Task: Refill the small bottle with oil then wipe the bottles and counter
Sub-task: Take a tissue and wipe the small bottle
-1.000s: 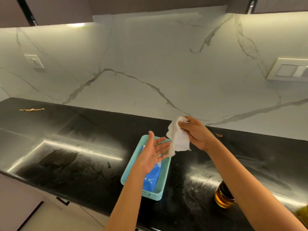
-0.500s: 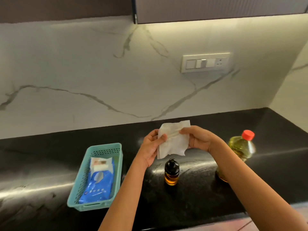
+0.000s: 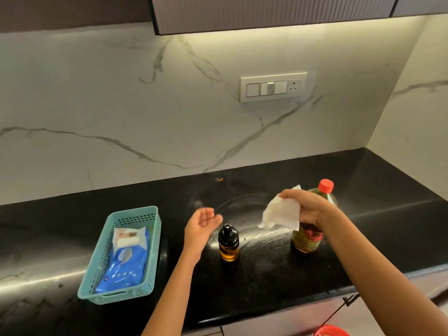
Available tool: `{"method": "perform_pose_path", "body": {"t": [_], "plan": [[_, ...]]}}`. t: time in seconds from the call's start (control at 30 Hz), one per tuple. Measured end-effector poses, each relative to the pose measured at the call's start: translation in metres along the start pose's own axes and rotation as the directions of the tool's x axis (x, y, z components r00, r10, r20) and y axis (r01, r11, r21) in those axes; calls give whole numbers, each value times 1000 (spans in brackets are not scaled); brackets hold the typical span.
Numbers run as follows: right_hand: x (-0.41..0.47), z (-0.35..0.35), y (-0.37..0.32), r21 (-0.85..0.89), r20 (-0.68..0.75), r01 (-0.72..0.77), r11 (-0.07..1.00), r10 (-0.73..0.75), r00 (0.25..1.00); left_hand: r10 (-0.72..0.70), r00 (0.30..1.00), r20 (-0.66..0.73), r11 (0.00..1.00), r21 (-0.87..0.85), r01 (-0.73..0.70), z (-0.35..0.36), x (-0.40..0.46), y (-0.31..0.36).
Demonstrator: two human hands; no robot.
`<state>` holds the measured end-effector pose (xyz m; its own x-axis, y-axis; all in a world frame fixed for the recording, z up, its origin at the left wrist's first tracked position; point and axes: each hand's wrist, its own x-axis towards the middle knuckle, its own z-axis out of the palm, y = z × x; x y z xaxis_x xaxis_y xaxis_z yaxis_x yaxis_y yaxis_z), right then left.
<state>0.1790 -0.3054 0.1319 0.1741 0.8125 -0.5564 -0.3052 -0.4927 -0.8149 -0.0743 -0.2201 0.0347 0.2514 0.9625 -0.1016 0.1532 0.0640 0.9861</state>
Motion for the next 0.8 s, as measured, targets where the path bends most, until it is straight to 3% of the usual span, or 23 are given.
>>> {"method": "perform_pose_path", "body": {"t": [0.1,0.2,0.3,0.33,0.53,0.67,0.8], "plan": [[19,13,27,-105,-134,99,990,-113,985,-97,986,138,983,171,73,-4,-10,-44],[37,43,69,-177,-83,183,967,-199,976,-129,969,209,945,324,56,13,-14,-75],[46,73,112,-149,149,168,974,-146,978,-72,989,126,946,322,27,33,-8,-90],[51,80,124,-128,165,162,979,-140,976,-44,995,89,952,304,15,38,-5,-94],[74,88,161,136,83,134,981,-146,986,34,999,-28,967,252,-26,48,4,-113],[93,91,166,90,29,138,986,-141,990,56,998,-26,971,235,-48,49,6,-114],[105,86,176,73,33,51,996,-54,998,36,999,-16,965,260,-30,48,7,-111]]}}
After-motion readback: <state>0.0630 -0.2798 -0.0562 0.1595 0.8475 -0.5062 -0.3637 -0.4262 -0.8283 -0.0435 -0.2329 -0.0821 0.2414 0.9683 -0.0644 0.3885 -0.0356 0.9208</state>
